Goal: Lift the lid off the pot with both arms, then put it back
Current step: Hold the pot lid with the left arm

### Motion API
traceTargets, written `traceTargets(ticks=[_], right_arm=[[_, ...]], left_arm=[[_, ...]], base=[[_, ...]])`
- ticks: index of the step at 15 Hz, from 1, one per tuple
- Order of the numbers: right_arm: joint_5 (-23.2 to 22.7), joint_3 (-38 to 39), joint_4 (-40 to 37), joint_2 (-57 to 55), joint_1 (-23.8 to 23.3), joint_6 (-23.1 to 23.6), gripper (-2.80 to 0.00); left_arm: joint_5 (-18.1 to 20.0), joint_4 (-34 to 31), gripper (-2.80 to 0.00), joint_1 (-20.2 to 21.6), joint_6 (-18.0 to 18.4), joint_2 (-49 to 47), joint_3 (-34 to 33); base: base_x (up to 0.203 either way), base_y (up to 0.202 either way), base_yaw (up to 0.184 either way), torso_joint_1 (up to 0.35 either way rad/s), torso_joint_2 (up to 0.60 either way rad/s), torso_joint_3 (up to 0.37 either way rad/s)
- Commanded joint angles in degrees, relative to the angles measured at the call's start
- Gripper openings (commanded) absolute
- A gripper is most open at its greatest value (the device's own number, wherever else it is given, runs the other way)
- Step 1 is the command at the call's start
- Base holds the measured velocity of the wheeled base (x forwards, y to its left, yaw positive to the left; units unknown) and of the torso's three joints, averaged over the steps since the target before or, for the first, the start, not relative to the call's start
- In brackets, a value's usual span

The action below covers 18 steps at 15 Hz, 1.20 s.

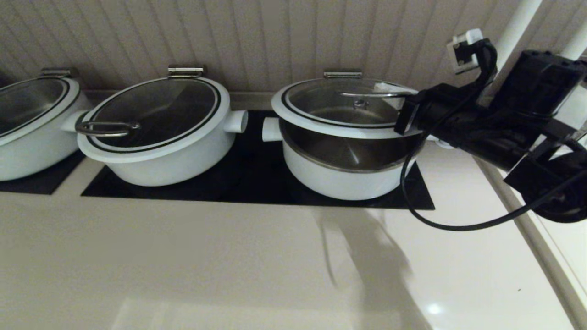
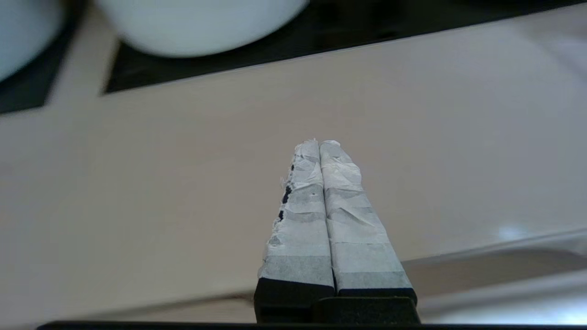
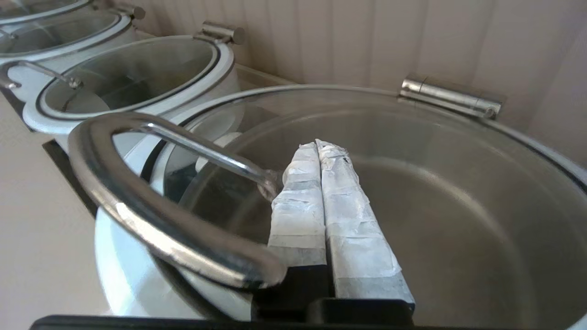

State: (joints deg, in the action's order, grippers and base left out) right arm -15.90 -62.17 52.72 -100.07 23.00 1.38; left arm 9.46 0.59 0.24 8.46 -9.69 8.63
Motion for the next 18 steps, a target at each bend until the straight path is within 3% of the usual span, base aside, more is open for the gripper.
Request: traceTargets(ticks=[1,5,8,13,18], right_arm=[[-0.1,-0.76,0.36,-0.47,0.02,0.03,-2.8],[-0.1,-1.11,0.45,-0.81,0.02,0.03,-2.8],[-0.1,-1.11,0.45,-0.82,0.01,0.03,-2.8],[0.08,-1.78,0.54,-1.22,-0.06,-0.85,-2.8],[0.08,-1.99,0.45,-1.3,-0.06,-0.94,-2.8]], left_arm=[[1.8,0.64,-2.8,0.02,0.13,-7.14,2.23],[4.14,11.42,-2.8,-0.11,0.18,-25.27,7.77],[4.57,19.69,-2.8,-3.27,0.07,-39.51,14.52],[3.59,31.07,-2.8,-17.18,0.39,-58.53,21.35],[-4.85,41.79,-2.8,-28.69,-0.03,-77.4,30.03]], base=[[0.0,0.0,0.0,0.0,0.0,0.0],[0.0,0.0,0.0,0.0,0.0,0.0],[0.0,0.0,0.0,0.0,0.0,0.0],[0.0,0.0,0.0,0.0,0.0,0.0],[0.0,0.0,0.0,0.0,0.0,0.0]])
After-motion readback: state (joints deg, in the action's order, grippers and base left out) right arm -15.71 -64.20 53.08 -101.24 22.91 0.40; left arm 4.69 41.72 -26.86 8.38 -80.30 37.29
